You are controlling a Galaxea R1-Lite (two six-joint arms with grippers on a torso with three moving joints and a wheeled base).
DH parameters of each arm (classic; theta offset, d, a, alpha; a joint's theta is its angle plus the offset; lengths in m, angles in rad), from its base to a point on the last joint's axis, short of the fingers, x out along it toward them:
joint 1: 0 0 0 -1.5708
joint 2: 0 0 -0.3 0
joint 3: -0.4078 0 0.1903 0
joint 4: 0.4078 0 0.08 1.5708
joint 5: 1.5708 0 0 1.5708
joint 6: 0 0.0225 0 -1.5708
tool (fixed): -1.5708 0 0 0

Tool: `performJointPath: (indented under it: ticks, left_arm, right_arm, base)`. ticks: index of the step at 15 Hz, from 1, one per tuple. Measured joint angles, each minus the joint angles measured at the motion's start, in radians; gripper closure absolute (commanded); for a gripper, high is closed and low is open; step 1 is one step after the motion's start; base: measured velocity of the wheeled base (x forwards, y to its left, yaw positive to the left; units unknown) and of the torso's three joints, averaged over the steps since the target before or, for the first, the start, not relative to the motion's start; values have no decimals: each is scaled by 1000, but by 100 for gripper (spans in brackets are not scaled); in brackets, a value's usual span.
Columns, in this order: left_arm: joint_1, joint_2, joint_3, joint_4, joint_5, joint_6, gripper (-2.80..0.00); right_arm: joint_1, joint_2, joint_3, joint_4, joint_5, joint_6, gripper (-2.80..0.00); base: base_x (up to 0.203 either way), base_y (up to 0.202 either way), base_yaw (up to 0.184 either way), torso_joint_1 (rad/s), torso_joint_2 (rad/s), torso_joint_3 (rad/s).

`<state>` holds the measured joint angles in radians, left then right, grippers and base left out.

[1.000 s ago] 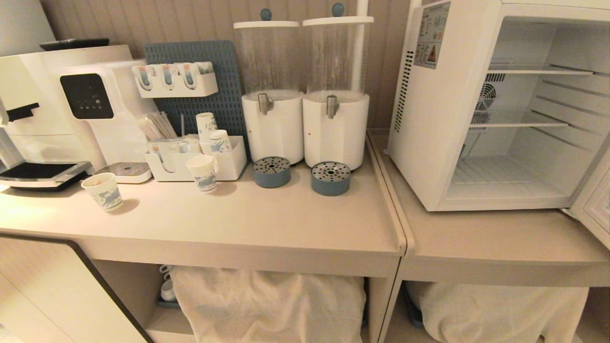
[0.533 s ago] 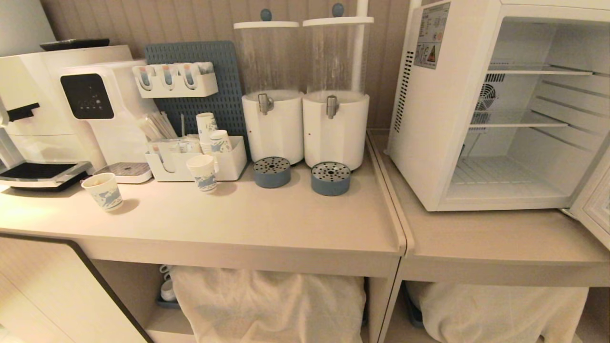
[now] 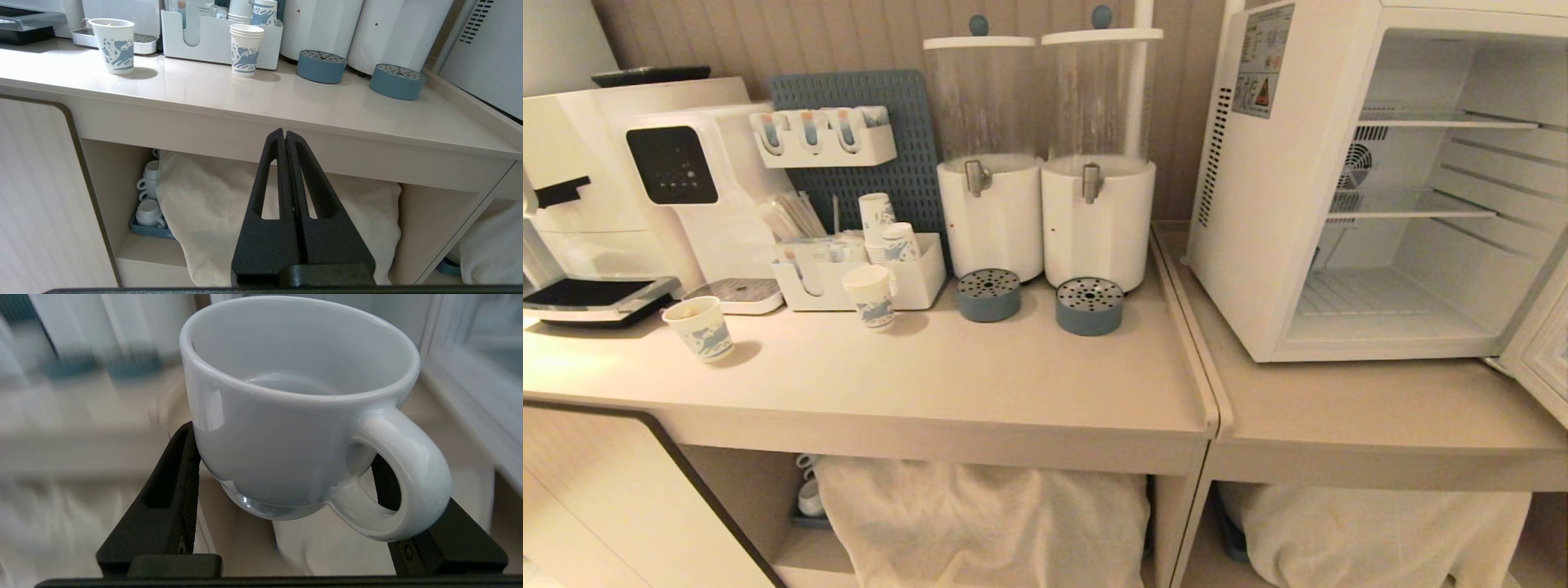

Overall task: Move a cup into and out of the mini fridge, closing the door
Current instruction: Place the ceramic cup on the table

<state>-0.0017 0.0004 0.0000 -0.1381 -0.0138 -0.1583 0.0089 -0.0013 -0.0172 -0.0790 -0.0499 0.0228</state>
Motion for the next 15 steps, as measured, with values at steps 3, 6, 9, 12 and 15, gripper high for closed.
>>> performJointPath:
  ticks: [3,6,9,12,15]
  left_arm:
    - [0,0,0,0,0,0,0]
    - [0,0,0,0,0,1,0]
    - [0,0,0,0,0,2,0]
    - [0,0,0,0,0,3,0]
    - [1,0,0,0,0,3,0]
  right_arm:
    - [0,0,-33,170,65,-73,0]
    - [0,0,-62,291,76,-53,0]
    - [0,0,-64,287,75,-30,0]
    - [0,0,-64,285,74,-30,0]
    - [1,0,-64,286,74,-30,0]
  base:
    - [0,0,0,0,0,0]
    - [0,0,0,0,0,0]
    - [0,0,0,0,0,0]
    - [0,0,0,0,0,0]
    - [1,66,-2,-1,2,-1]
